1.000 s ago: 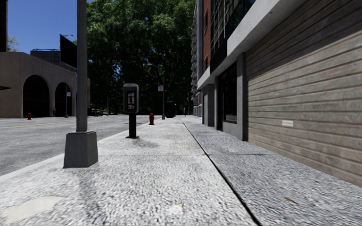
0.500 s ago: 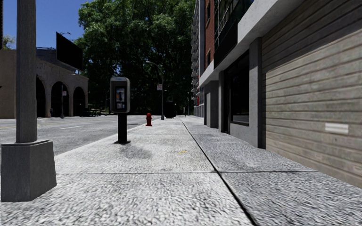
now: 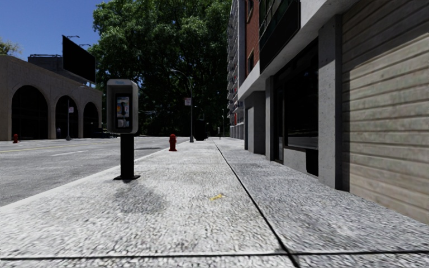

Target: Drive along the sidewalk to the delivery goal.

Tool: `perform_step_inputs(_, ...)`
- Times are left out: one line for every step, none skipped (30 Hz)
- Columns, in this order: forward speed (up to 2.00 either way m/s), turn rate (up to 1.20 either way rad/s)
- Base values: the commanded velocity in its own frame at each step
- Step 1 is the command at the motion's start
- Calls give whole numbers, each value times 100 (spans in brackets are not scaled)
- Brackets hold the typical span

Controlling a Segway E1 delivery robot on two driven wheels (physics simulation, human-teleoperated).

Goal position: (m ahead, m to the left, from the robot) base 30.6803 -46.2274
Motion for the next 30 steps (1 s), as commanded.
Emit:
perform_step_inputs(200,0)
perform_step_inputs(200,0)
perform_step_inputs(200,0)
perform_step_inputs(200,0)
perform_step_inputs(200,0)
perform_step_inputs(200,0)
perform_step_inputs(200,0)
perform_step_inputs(200,0)
perform_step_inputs(200,0)
perform_step_inputs(200,0)
perform_step_inputs(200,0)
perform_step_inputs(200,0)
perform_step_inputs(200,0)
perform_step_inputs(200,0)
perform_step_inputs(200,0)
perform_step_inputs(200,0)
perform_step_inputs(200,0)
perform_step_inputs(200,0)
perform_step_inputs(200,0)
perform_step_inputs(200,0)
perform_step_inputs(200,0)
perform_step_inputs(200,0)
perform_step_inputs(200,0)
perform_step_inputs(200,0)
perform_step_inputs(200,0)
perform_step_inputs(200,0)
perform_step_inputs(200,0)
perform_step_inputs(200,0)
perform_step_inputs(200,0)
perform_step_inputs(200,0)
